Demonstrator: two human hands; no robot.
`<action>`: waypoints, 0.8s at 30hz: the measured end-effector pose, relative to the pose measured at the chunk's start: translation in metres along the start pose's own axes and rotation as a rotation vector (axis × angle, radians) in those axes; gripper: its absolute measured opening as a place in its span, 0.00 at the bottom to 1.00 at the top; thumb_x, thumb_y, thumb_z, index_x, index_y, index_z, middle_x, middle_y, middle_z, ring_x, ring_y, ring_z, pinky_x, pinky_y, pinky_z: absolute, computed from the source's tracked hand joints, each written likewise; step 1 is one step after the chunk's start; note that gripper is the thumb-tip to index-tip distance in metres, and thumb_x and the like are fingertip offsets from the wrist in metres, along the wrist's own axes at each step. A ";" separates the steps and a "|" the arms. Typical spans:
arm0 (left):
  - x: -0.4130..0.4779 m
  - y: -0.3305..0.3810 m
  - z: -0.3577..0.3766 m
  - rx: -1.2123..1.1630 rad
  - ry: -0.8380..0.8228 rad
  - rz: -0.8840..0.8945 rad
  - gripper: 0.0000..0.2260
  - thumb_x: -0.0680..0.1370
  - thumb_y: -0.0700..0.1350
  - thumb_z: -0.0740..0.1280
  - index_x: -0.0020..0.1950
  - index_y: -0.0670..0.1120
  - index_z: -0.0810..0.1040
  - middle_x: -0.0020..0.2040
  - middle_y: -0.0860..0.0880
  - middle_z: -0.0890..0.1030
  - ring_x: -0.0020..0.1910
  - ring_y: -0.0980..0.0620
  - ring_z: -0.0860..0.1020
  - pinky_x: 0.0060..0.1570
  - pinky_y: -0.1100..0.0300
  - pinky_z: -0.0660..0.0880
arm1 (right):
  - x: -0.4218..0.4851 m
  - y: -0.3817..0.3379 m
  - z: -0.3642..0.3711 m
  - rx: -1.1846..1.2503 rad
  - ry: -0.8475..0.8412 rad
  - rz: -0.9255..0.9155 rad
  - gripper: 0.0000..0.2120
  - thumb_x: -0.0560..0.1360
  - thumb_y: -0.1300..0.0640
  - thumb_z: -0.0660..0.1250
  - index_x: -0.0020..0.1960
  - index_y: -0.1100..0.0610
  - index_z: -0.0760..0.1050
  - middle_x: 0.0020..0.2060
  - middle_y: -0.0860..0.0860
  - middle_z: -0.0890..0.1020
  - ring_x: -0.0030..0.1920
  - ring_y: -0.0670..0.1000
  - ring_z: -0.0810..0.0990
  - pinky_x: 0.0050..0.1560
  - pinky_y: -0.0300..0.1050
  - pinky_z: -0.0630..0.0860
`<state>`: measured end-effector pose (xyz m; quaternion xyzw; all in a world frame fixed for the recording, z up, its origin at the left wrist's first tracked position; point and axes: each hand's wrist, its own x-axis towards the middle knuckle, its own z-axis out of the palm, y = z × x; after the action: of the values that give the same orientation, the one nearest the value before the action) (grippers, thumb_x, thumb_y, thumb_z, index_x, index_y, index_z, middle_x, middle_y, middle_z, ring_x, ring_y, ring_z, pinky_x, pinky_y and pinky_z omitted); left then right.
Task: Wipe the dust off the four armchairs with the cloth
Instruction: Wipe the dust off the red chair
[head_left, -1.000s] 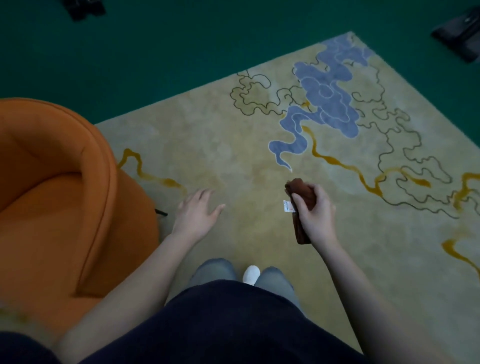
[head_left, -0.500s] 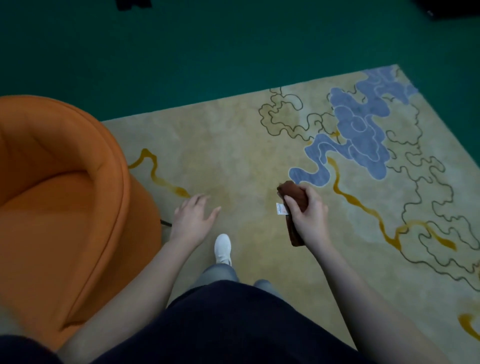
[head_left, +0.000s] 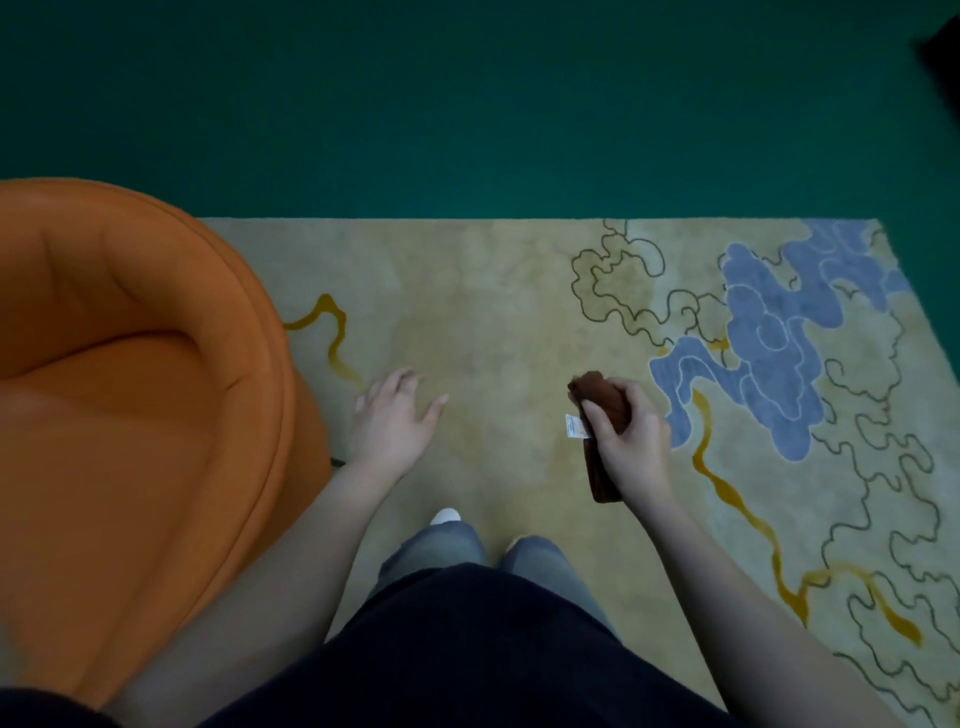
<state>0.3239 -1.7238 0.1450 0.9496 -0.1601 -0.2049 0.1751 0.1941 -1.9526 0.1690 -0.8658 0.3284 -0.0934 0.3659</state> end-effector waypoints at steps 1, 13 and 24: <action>0.005 -0.001 -0.001 -0.006 0.007 -0.019 0.23 0.82 0.57 0.59 0.73 0.45 0.71 0.74 0.47 0.69 0.73 0.46 0.65 0.68 0.52 0.60 | 0.010 -0.004 0.004 0.009 -0.020 -0.014 0.12 0.77 0.54 0.70 0.59 0.55 0.76 0.50 0.50 0.81 0.53 0.52 0.79 0.53 0.49 0.76; 0.061 0.027 0.000 -0.066 0.099 -0.315 0.22 0.82 0.55 0.60 0.72 0.45 0.72 0.73 0.46 0.70 0.73 0.46 0.65 0.68 0.53 0.59 | 0.159 -0.022 0.021 0.110 -0.263 -0.197 0.10 0.76 0.58 0.70 0.57 0.55 0.76 0.49 0.49 0.80 0.52 0.51 0.79 0.55 0.51 0.76; 0.154 0.121 -0.012 -0.123 0.188 -0.378 0.22 0.83 0.55 0.59 0.73 0.45 0.71 0.77 0.48 0.63 0.76 0.48 0.59 0.72 0.54 0.53 | 0.306 -0.010 -0.012 0.071 -0.308 -0.266 0.11 0.77 0.56 0.69 0.57 0.56 0.76 0.50 0.52 0.81 0.52 0.53 0.78 0.52 0.48 0.74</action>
<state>0.4346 -1.8857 0.1514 0.9652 0.0505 -0.1541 0.2052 0.4282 -2.1495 0.1605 -0.8921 0.1476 -0.0189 0.4265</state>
